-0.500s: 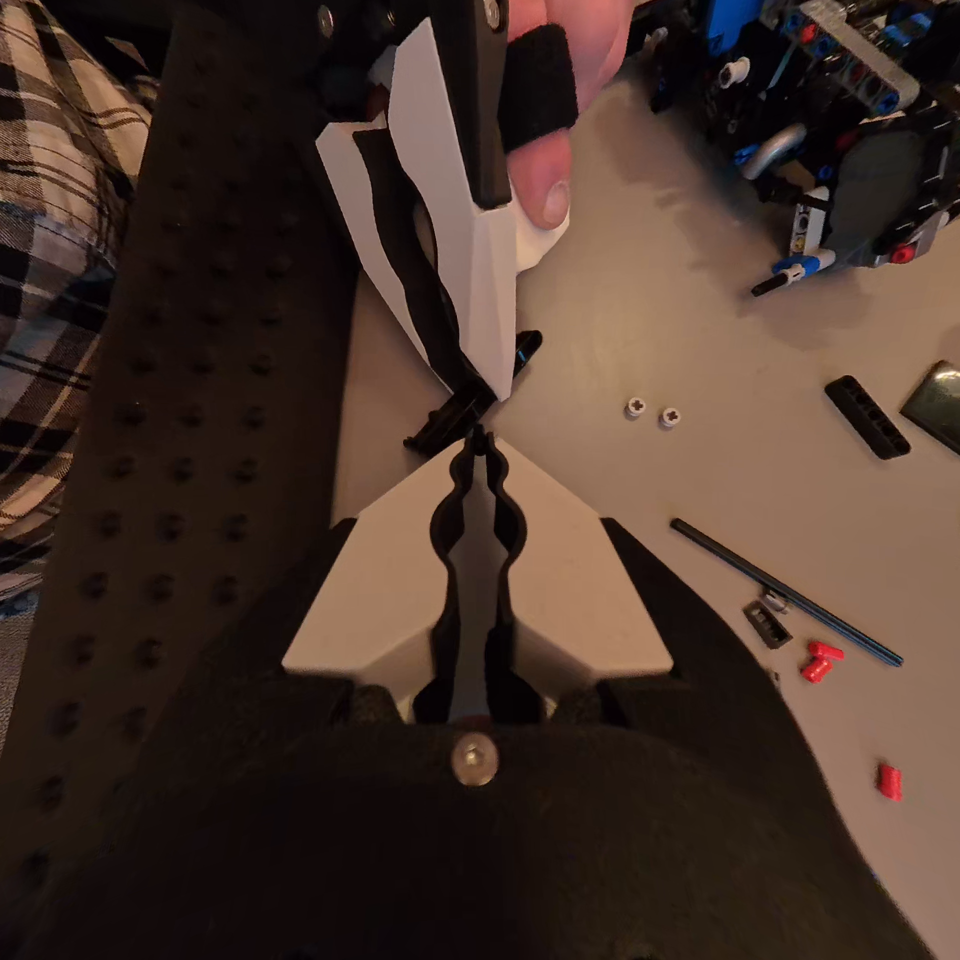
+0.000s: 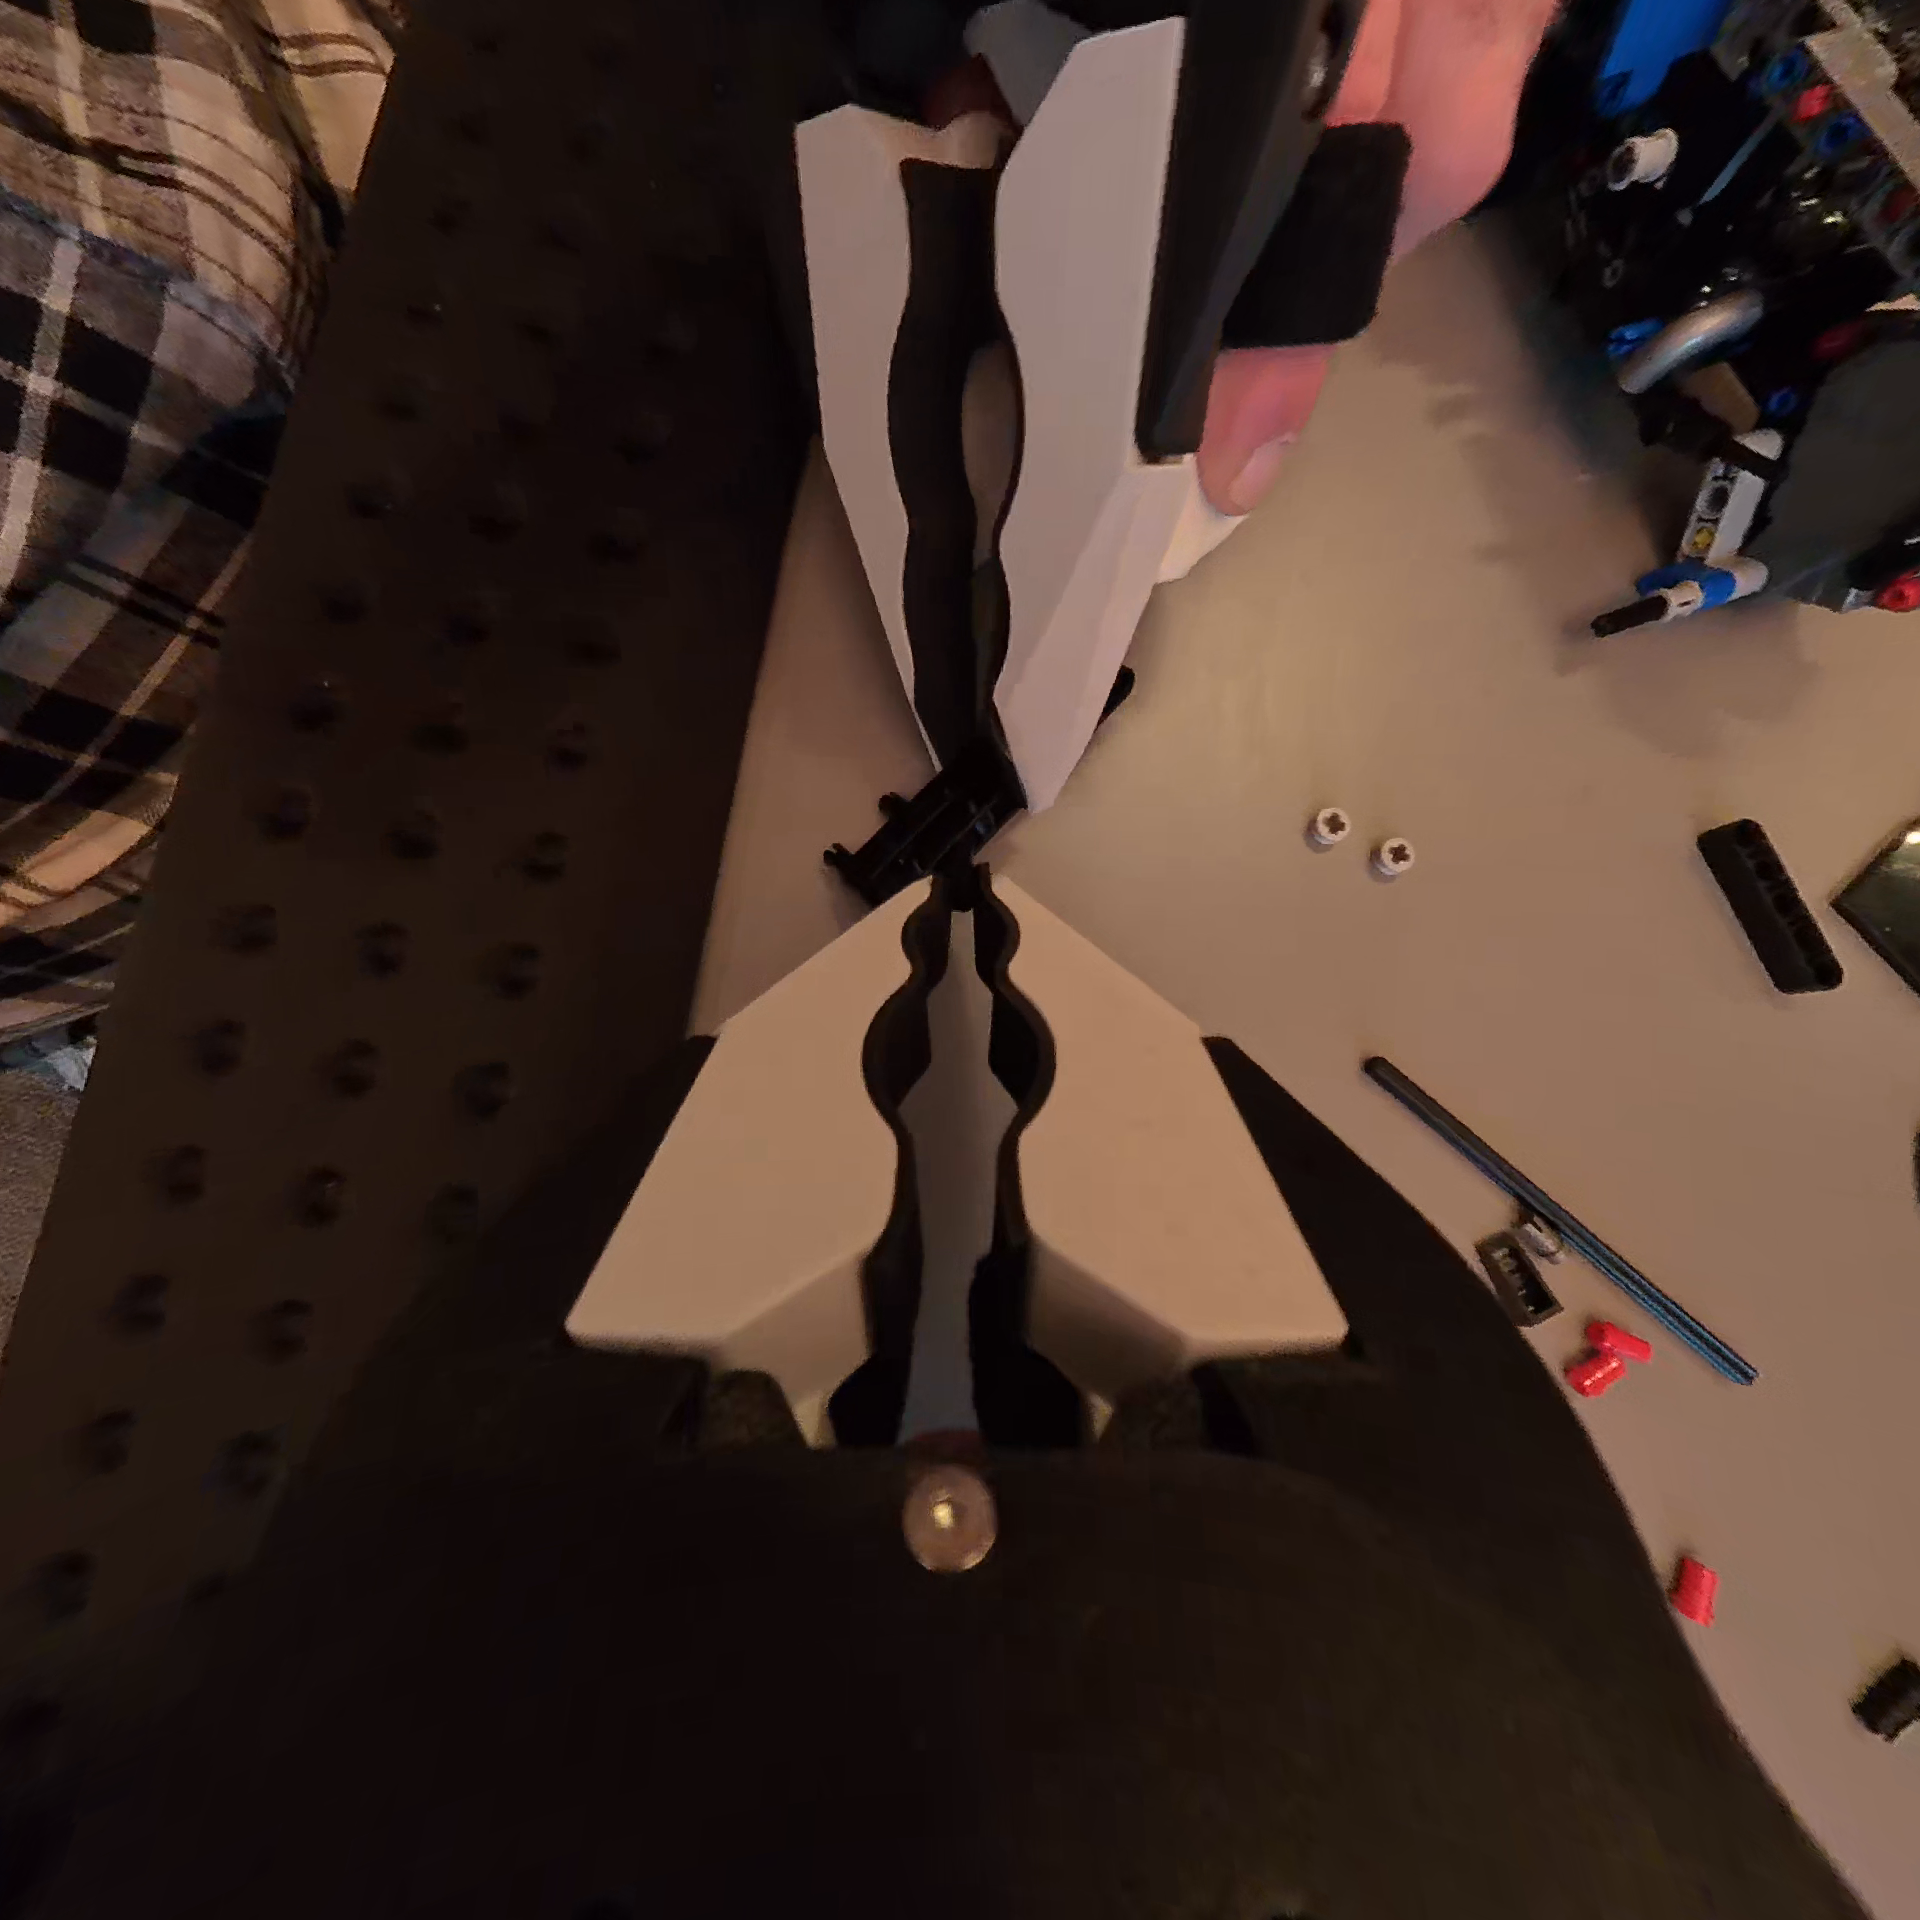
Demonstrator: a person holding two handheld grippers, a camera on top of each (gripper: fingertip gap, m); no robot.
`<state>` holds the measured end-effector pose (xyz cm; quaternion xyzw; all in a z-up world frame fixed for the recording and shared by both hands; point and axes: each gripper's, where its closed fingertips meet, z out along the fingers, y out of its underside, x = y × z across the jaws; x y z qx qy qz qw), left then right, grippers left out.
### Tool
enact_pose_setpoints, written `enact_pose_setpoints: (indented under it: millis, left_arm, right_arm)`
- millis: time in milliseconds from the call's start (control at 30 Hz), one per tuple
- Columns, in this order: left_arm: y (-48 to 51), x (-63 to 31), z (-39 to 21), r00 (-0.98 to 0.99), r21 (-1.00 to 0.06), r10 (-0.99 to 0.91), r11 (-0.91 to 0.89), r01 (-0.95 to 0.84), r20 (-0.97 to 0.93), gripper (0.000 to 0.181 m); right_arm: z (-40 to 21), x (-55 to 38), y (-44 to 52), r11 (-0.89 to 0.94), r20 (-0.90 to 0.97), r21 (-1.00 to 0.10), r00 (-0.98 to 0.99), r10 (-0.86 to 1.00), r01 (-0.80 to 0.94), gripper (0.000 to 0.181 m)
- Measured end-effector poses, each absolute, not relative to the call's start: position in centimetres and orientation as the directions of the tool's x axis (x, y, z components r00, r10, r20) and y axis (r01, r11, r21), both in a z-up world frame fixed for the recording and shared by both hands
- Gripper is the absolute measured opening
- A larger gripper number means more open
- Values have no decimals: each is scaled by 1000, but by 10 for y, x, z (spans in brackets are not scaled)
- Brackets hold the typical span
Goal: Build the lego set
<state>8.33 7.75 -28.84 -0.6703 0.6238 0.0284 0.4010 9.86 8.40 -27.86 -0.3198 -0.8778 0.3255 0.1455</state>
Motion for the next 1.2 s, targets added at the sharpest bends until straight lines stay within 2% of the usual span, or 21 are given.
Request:
enact_pose_setpoints:
  millis: [200,633,1200]
  left_arm:
    - [74,90,-290,195,-531,-869,88,-843,-455,15]
    - [67,99,-289,135,-502,-836,183,-845,-531,15]
    - [67,102,-289,146,-504,-828,180,-845,-541,15]
  right_arm:
    - [-281,105,82,619,3,-651,-813,582,440,2]
    - [-279,115,72,559,-145,-716,-872,467,418,2]
    - [-282,116,63,652,-103,-656,-901,421,380,2]
